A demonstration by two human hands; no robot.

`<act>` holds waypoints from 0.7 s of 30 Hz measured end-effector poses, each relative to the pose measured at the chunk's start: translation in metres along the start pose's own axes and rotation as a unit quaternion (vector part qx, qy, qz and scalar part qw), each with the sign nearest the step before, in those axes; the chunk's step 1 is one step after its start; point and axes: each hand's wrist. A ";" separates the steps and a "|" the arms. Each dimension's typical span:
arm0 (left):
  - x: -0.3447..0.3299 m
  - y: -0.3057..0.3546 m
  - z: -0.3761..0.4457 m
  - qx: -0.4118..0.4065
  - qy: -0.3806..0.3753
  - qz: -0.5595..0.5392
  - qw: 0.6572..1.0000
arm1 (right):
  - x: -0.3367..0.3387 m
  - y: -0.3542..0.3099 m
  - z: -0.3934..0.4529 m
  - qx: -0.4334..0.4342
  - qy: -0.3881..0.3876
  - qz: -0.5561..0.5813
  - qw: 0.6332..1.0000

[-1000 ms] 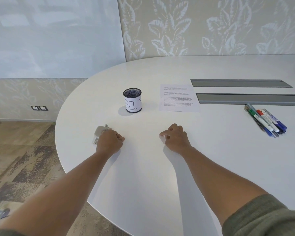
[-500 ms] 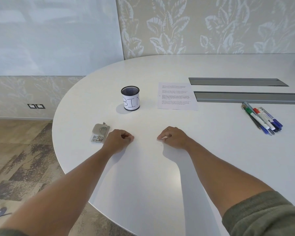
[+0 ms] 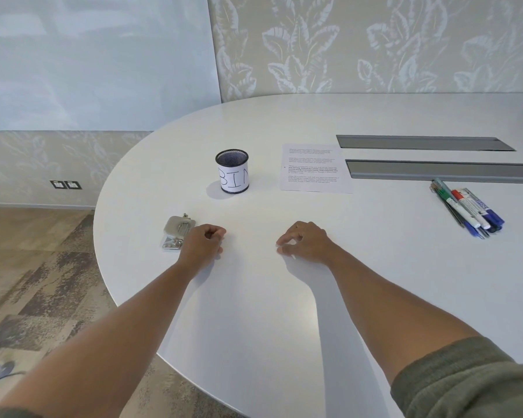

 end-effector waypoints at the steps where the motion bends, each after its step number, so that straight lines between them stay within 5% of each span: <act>1: 0.000 0.000 0.000 0.003 0.001 0.001 1.000 | 0.000 0.000 0.000 0.001 0.000 0.002 1.000; 21: 0.000 0.001 -0.005 0.031 0.025 -0.001 0.999 | 0.003 -0.006 0.005 0.047 -0.045 -0.066 0.996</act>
Point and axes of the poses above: each hand's wrist, its own z-axis towards the middle knuckle, its own x-axis out of the back of the hand, y = z × x, and after that the axes turned 4 degrees about z, right-handed
